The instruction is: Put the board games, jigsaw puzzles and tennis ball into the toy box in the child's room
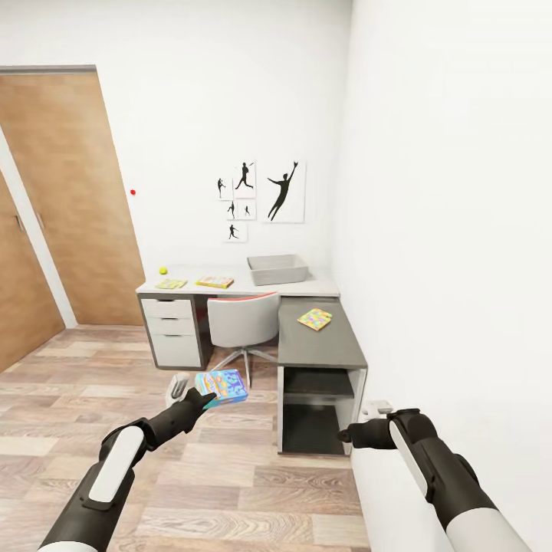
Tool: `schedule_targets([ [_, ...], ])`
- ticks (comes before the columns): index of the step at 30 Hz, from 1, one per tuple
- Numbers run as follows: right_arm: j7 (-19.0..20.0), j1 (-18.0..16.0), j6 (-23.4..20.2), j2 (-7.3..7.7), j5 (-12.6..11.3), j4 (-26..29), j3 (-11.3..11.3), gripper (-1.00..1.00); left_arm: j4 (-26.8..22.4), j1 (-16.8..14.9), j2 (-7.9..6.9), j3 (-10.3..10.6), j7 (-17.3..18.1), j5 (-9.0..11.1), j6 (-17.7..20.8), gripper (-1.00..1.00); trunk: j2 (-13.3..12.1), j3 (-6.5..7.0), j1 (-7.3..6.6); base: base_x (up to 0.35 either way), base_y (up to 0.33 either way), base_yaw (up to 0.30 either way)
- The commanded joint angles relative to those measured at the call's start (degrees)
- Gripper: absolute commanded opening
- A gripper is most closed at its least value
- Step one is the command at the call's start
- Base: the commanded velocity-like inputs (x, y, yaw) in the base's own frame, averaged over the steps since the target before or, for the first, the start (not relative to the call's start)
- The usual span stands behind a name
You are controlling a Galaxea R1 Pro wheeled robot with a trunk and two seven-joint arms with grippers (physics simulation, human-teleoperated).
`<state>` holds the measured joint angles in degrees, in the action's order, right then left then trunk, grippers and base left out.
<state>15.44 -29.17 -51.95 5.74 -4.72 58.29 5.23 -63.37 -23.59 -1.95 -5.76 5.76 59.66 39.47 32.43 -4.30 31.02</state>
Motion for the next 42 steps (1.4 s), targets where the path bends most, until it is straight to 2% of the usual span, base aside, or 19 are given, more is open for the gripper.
schedule_targets([
  [1,-0.2,0.0,-0.3,0.08,-0.5,0.1,0.1,1.0,-0.1,-0.1,0.02,-0.1,0.2,-0.1,0.4,-1.0,0.1,-0.11,0.02,0.004,0.0,0.0],
  [8,-0.2,0.0,-0.3,0.13,-0.5,0.1,0.1,1.0,-0.2,-0.1,0.02,-0.1,0.2,-0.1,0.3,-1.0,0.1,-0.11,0.02,0.042,0.023,0.0],
  [20,-0.2,-0.1,-0.3,0.15,-0.5,0.1,0.1,1.0,-0.3,0.0,0.02,0.0,0.2,-0.1,0.3,-1.0,0.1,-0.11,0.02,0.18,0.096,0.0],
  [36,-0.2,0.2,-0.3,0.17,-0.5,1.0,0.1,1.0,-2.2,0.2,0.04,0.2,0.2,-0.2,0.6,-1.0,0.1,-0.11,0.02,0.03,0.011,0.0],
  [42,-0.2,0.3,-0.3,0.16,-0.5,1.2,0.1,1.0,-2.4,0.5,0.03,0.2,0.1,-0.3,0.4,-1.0,0.1,-0.11,0.02,0.179,0.001,0.0],
])
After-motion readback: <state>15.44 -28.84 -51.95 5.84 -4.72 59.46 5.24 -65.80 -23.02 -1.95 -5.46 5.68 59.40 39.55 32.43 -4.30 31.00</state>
